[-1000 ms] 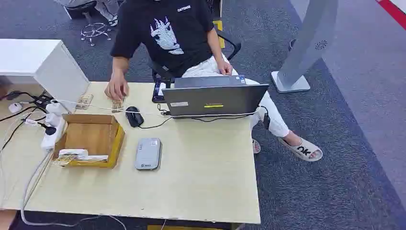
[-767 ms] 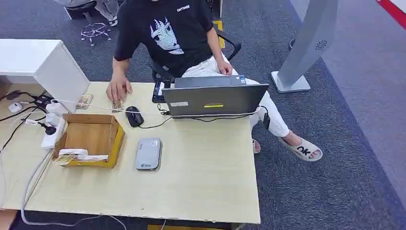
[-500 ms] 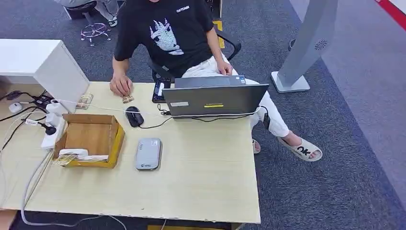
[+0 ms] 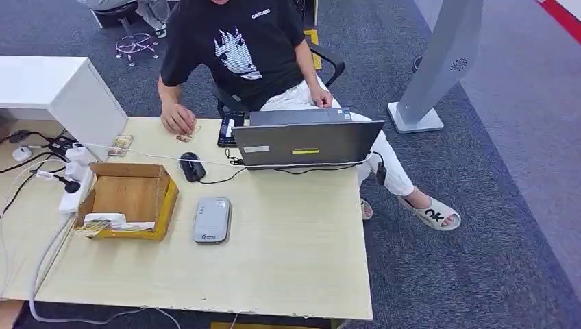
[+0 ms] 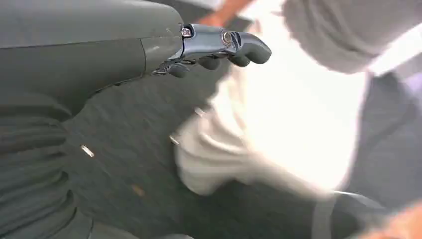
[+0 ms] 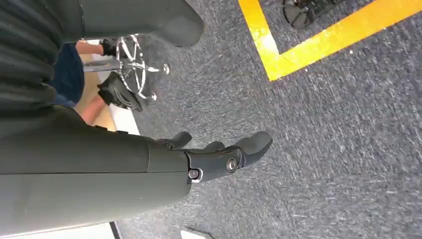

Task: Pass the card to the sensor for recognition and then transmit it.

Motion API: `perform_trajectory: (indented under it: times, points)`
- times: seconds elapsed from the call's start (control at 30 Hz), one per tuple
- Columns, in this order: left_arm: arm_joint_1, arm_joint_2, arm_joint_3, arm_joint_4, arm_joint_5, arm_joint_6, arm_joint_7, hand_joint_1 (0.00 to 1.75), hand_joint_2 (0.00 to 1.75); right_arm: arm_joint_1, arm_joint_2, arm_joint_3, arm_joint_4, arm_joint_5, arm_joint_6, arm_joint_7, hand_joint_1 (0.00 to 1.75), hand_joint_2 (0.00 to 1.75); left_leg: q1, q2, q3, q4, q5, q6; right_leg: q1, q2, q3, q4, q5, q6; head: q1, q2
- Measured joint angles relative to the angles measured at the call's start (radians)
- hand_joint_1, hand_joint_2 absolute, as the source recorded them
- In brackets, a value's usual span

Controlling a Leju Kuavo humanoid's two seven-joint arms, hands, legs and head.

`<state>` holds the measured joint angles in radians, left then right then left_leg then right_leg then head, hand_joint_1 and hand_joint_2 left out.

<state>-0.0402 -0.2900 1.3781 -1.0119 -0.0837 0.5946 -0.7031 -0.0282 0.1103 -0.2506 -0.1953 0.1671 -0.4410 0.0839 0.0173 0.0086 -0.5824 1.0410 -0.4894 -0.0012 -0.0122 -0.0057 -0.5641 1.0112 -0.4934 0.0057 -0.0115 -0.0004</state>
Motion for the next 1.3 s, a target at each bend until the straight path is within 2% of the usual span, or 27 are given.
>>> perform_trajectory:
  times: [0.07, 0.1, 0.2, 0.37, 0.53, 0.7, 0.83, 1.03, 1.13, 1.3]
  points:
    - [0.054, -0.012, -0.089, -0.126, 0.085, 0.005, 0.0, 0.0, 1.75, 0.001, 0.004, 0.0, 0.0, -0.001, 0.001, 0.003, 0.0, 1.75, 0.001, 0.0, 0.0, 0.0, 0.0, 0.0, 0.0, 0.0, 0.0, 0.0, 0.0, 0.0, 0.001, 0.0]
    - [0.093, -0.02, -0.159, -0.208, 0.115, 0.023, 0.0, 0.0, 1.75, 0.001, 0.006, 0.0, 0.0, -0.003, 0.002, 0.003, 0.0, 1.75, 0.001, 0.0, 0.0, 0.0, 0.0, 0.0, 0.001, 0.0, -0.001, 0.0, 0.0, 0.0, 0.0, 0.0]
    - [0.159, -0.027, -0.313, -0.364, 0.146, 0.057, -0.001, 0.0, 1.75, 0.001, 0.011, 0.0, 0.001, -0.006, 0.002, 0.005, 0.0, 1.75, 0.0, -0.003, -0.001, 0.0, 0.0, 0.0, 0.0, -0.005, 0.0, 0.0, 0.0, 0.0, 0.0, 0.0]
    - [0.204, -0.04, -0.42, -0.493, 0.156, 0.062, 0.0, 0.0, 1.75, 0.002, 0.017, 0.0, 0.002, -0.008, 0.003, 0.006, 0.0, 1.75, 0.001, -0.002, 0.0, 0.0, 0.0, 0.0, 0.0, -0.004, 0.001, 0.0, 0.0, 0.0, 0.001, 0.0]
    - [0.261, -0.043, -0.517, -0.676, 0.143, 0.008, 0.0, 0.0, 1.75, 0.002, 0.021, -0.006, 0.004, -0.012, 0.016, 0.002, 0.0, 1.75, 0.0, -0.003, 0.0, 0.0, 0.001, 0.0, 0.0, -0.003, 0.0, 0.0, 0.0, 0.0, 0.0, 0.0]
    - [0.308, -0.047, -0.635, -0.894, 0.036, -0.006, 0.0, 0.0, 1.75, 0.002, 0.021, -0.018, 0.004, -0.008, 0.023, 0.0, 0.0, 1.75, 0.0, -0.003, 0.0, 0.0, 0.001, 0.0, 0.0, -0.003, 0.0, 0.0, 0.0, 0.0, 0.0, 0.0]
    - [0.328, -0.049, -0.732, -1.026, -0.041, -0.012, 0.0, 0.0, 1.75, 0.001, 0.022, -0.027, 0.004, -0.003, 0.035, 0.0, 0.0, 1.75, 0.0, -0.003, 0.0, 0.0, 0.001, 0.0, 0.0, -0.003, 0.0, 0.0, 0.0, 0.0, 0.0, 0.0]
    - [0.354, -0.03, -0.868, -1.141, -0.09, 0.034, 0.0, 0.0, 1.75, 0.001, 0.022, -0.041, 0.004, 0.003, 0.037, 0.0, 0.0, 1.75, 0.0, -0.003, 0.0, 0.0, 0.001, 0.0, 0.0, -0.003, 0.0, 0.0, 0.0, 0.0, 0.0, 0.0]
    - [0.362, 0.008, -0.936, -1.156, -0.133, 0.089, 0.0, 0.0, 1.75, 0.001, 0.022, -0.045, 0.004, 0.012, 0.045, 0.003, 0.0, 1.75, 0.0, -0.003, 0.0, 0.0, 0.001, 0.0, 0.0, -0.003, 0.0, 0.0, 0.0, 0.0, 0.0, 0.0]
    - [0.341, 0.047, -1.001, -1.143, -0.21, 0.086, 0.0, 0.0, 1.75, 0.0, 0.022, -0.052, 0.004, 0.029, 0.054, 0.013, 0.0, 1.75, 0.0, -0.002, 0.0, 0.0, 0.001, 0.0, 0.0, -0.003, 0.0, 0.0, 0.0, 0.0, 0.0, 0.0]
